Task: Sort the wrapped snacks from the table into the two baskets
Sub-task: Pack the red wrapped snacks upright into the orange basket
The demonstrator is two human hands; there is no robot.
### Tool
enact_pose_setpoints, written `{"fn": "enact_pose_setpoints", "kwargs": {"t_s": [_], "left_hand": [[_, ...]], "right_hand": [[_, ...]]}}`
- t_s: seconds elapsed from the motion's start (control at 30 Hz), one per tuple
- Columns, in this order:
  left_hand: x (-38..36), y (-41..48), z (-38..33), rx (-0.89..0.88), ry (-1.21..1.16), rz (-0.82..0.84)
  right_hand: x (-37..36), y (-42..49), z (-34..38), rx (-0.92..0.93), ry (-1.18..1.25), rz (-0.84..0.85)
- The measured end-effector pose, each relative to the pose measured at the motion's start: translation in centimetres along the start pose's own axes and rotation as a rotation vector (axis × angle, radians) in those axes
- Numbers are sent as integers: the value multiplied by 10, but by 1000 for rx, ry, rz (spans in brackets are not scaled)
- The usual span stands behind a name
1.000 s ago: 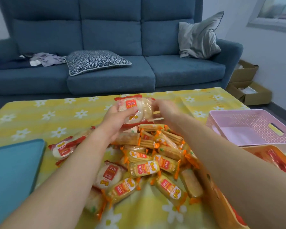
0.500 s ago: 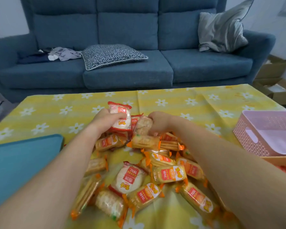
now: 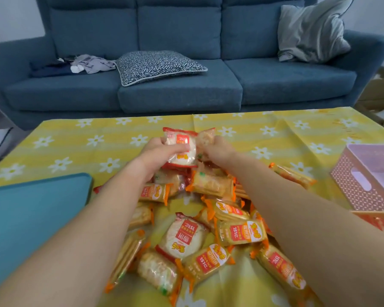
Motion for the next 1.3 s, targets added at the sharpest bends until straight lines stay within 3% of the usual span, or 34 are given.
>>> {"fn": "enact_pose_setpoints", "kwargs": {"t_s": [0.13, 0.23, 0.33, 0.6, 0.77, 0.9, 1.13, 1.3], "left_hand": [[31, -3, -10, 15, -405, -128], [50, -8, -12, 34, -400, -215], [52, -15, -4, 113, -461, -132], [68, -56, 51, 332, -193, -101], [64, -84, 63, 348, -91, -86], [46, -86, 49, 288, -82, -47], [49, -92, 13, 180, -217, -270], [48, -106, -17, 129, -359, -318]], "right_hand": [[18, -8, 13, 63, 265, -90], [23, -13, 18, 41, 226, -55], [6, -21, 8, -96, 175, 62], [-16, -32, -21, -164, -33, 215], [-33, -35, -25, -146, -103, 327], [-35, -42, -12, -103, -33, 288], [-14, -65, 17, 43, 193, 127], [30, -97, 34, 148, 416, -46]]}}
Point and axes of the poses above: each hand's wrist, its own y-axis towards the middle knuckle, its own x-axis out of the back of the hand, z = x × y, the point moved 8 cm from there along y, towards the middle knuckle, and after that the axes turned 7 degrees about y, right-handed, at the moved point
